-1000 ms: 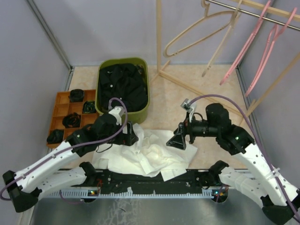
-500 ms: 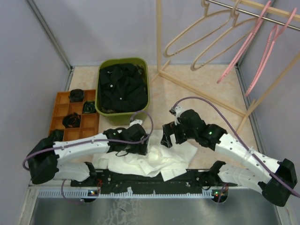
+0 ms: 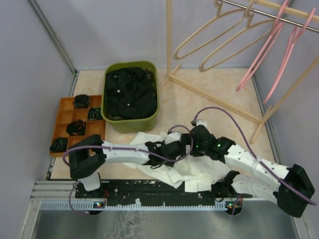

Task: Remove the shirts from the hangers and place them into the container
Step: Pick up the shirt from the center of the board, then place the shirt in the bin, then reset both arms

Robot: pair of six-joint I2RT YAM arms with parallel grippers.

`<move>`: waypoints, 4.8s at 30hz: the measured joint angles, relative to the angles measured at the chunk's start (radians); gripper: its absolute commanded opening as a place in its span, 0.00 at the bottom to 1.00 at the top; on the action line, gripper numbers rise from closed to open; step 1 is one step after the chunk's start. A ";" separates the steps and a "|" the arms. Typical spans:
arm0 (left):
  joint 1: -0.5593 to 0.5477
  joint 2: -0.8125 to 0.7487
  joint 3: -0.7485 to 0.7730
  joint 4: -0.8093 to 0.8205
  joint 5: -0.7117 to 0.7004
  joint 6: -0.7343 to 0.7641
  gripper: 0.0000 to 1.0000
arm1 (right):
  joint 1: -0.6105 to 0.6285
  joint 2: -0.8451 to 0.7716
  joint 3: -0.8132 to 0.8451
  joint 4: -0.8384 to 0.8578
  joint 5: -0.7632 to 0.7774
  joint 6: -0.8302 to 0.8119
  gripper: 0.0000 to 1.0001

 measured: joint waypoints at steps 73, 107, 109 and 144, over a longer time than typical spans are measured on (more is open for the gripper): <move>0.953 -0.212 0.273 -0.079 0.650 0.402 0.95 | -0.133 0.451 -0.007 1.039 0.175 -0.335 0.99; 0.957 -0.628 0.160 -0.163 0.496 0.401 0.98 | 0.002 0.397 0.454 1.190 -0.055 -0.518 0.00; 0.957 -0.631 0.152 -0.162 0.467 0.395 0.95 | 0.010 0.485 0.562 1.150 -0.091 -0.484 0.00; 0.958 -0.997 0.105 -0.209 0.175 0.304 0.99 | 0.061 0.019 0.302 0.533 -0.157 -0.549 0.99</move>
